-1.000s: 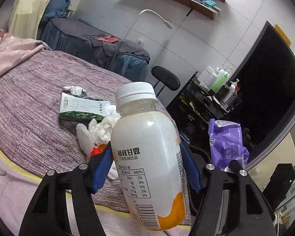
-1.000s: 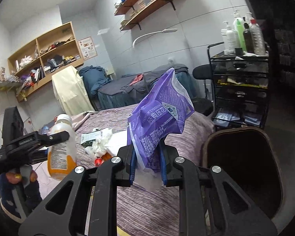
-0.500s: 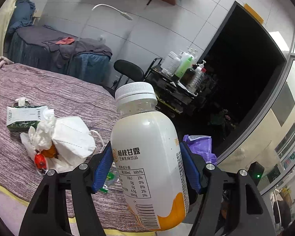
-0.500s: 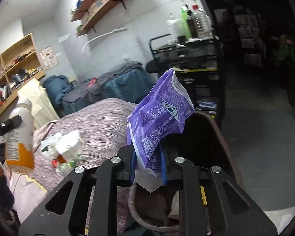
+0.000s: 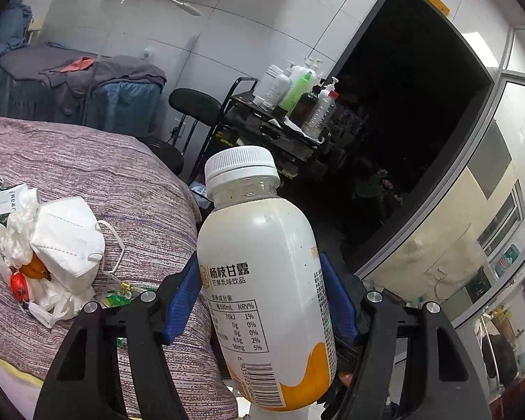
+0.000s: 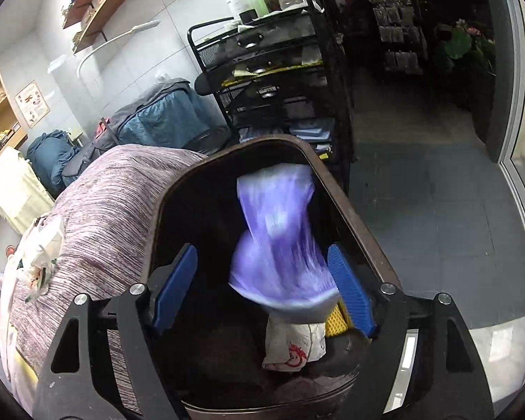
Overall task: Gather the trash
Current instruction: 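Carry the purple bag to the bin and open the right tool, then lower the white bottle into the bin and open the left tool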
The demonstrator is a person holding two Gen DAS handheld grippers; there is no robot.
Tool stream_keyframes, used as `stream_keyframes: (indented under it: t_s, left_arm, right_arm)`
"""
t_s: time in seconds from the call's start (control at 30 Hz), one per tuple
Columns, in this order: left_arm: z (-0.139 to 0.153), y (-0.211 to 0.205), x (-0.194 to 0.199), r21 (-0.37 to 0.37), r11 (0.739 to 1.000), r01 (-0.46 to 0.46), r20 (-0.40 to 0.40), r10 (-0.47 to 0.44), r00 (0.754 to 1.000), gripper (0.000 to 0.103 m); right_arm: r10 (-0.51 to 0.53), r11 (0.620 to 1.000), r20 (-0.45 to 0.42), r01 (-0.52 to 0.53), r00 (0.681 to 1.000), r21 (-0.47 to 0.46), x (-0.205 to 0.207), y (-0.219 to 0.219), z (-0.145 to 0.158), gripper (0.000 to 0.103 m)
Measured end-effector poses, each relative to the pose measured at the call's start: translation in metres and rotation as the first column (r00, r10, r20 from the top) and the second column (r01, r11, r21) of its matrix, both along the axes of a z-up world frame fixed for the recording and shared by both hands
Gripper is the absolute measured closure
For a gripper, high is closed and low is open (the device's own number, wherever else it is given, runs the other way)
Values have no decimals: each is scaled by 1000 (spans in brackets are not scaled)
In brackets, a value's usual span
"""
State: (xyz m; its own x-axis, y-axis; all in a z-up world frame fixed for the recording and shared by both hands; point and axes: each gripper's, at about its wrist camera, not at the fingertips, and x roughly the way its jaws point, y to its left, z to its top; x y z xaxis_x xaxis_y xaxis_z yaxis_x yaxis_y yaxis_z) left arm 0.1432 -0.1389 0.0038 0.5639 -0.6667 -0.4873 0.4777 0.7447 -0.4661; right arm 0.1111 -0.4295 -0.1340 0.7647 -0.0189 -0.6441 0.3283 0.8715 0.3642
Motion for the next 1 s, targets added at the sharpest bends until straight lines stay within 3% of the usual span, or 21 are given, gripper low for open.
stream_keyframes:
  t_s: [0.33,0.73,1.0]
  left_arm:
    - [-5,-32,1,25,997,67,-10,-66,998,38]
    - [-22,-87,5,78,984,160,-52,-156,986,38]
    - [-40,-115,7,120,973,200,-85,-190,978,38]
  right_arm:
    - [-36,999,33,35,999,8,-24,-5,4,26]
    - [-181,983,119,182,976,1,-68,-39,35,22]
    - [-224,974,121,225,967,2,-82,-54,39,22]
